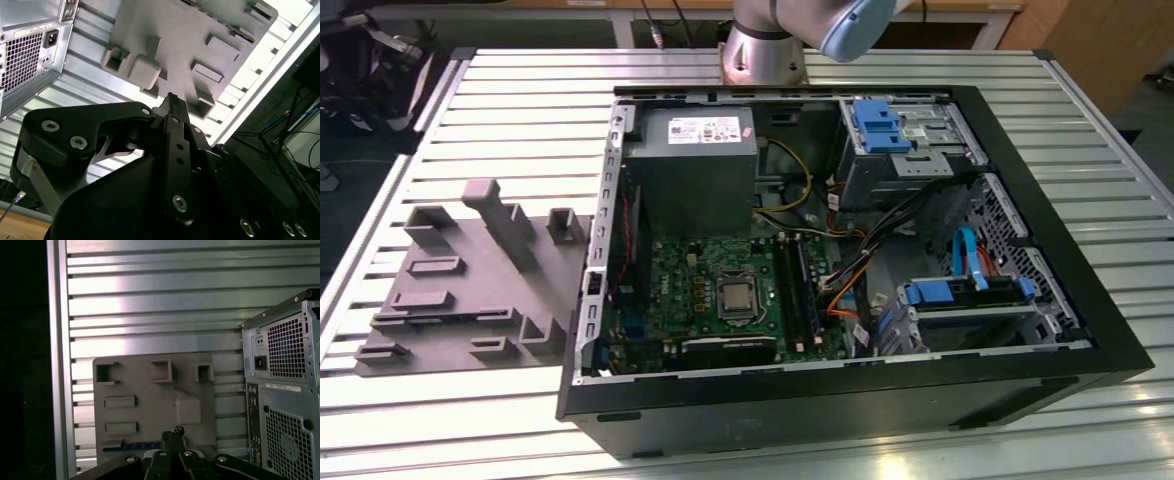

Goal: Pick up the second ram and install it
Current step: 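Reach for the second ram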

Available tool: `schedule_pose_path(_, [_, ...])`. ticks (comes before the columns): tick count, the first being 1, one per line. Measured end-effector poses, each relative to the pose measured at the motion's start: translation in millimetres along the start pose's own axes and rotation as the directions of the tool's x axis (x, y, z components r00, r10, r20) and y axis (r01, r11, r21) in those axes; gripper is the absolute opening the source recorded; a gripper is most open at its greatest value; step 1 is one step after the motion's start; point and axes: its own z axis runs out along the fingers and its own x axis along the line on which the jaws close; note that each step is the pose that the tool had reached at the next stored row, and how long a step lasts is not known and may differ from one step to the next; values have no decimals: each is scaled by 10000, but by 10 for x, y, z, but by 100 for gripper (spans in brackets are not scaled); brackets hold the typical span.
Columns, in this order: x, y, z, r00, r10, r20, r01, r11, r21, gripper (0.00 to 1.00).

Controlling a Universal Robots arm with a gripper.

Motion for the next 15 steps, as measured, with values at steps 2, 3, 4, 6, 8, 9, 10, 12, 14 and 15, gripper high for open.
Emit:
schedule_pose_path(2, [6,-7,3,10000,1,0,-1,10000,0,11])
schedule_pose_path(3, [9,-10,6,10000,1,1,-1,10000,-1,11])
schedule_pose_path(4, [11,-14,8,10000,1,1,-1,10000,0,11])
schedule_pose_path(6, [17,-21,13,10000,0,1,0,10000,0,11])
schedule_pose_path(8, [23,-28,18,10000,0,1,0,10000,0,11])
schedule_pose_path(9, [26,-32,20,10000,0,1,0,10000,0,11])
schedule_pose_path(10, [29,-35,22,10000,0,1,0,10000,1,11])
schedule_pose_path(12, [35,-43,27,10000,0,1,0,10000,0,11])
schedule_pose_path(14, [42,-50,32,10000,0,1,0,10000,-1,11])
schedule_pose_path(15, [45,-54,34,10000,1,1,-1,10000,-1,11])
